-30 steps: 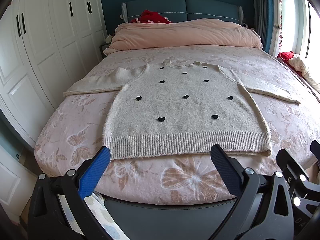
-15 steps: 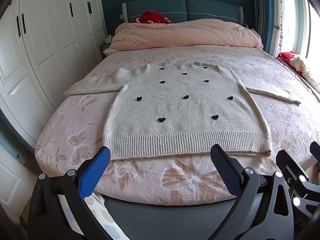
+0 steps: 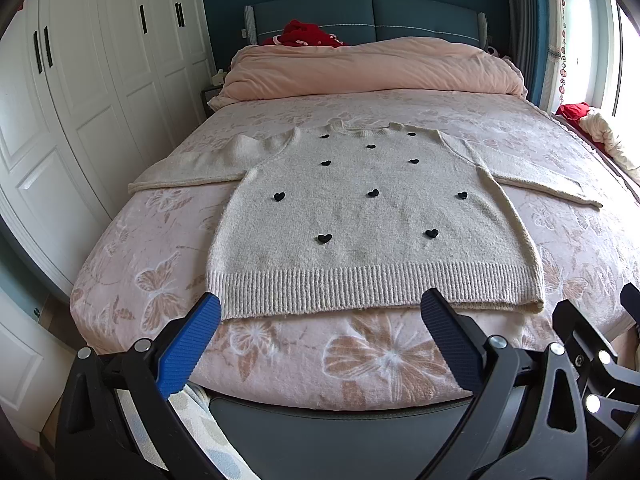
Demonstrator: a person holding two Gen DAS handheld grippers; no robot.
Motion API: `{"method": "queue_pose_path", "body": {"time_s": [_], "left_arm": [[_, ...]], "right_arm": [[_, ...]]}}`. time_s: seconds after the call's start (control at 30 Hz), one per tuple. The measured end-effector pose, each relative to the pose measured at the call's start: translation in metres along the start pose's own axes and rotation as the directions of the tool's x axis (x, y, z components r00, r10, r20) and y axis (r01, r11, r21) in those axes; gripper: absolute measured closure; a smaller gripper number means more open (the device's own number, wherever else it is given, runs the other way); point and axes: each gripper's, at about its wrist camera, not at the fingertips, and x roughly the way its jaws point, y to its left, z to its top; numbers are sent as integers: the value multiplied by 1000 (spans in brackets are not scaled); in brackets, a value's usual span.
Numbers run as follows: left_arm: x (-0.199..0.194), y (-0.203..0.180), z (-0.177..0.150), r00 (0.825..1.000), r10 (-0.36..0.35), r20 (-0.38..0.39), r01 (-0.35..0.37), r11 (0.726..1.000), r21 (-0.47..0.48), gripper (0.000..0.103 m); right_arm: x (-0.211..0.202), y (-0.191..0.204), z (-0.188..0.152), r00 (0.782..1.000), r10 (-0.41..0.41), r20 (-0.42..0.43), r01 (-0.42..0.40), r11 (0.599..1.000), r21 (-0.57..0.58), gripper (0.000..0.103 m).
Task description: Fold small clothes
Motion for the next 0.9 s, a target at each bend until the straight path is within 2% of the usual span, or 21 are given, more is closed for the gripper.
{"method": "queue_pose_path", "body": {"time_s": [0.63,0.73,0.77,0.83,0.9], "left_arm": [[1,1,-1,1000,-5,-9,5,1000,-7,6],[10,14,-2,997,-63,-51,60,996,-73,5],[15,22,-3,994,-91,-68,82,990,-116,5],[25,36,-3,989,-117,-88,99,978,-184,5],[34,50,-3,990,-108,-87,85,969,-231,5]], "right_arm": [[6,0,-6,1000,8,-12,-8,1000,-2,5],[19,-11,-12,999,31,-44,-31,1000,4,5],[32,-18,-12,995,35,-88,-33,999,23,5],[48,-39,-9,990,29,-139,-20,997,70,5],[71,-83,-2,983,4,-185,25,988,153,5]]}}
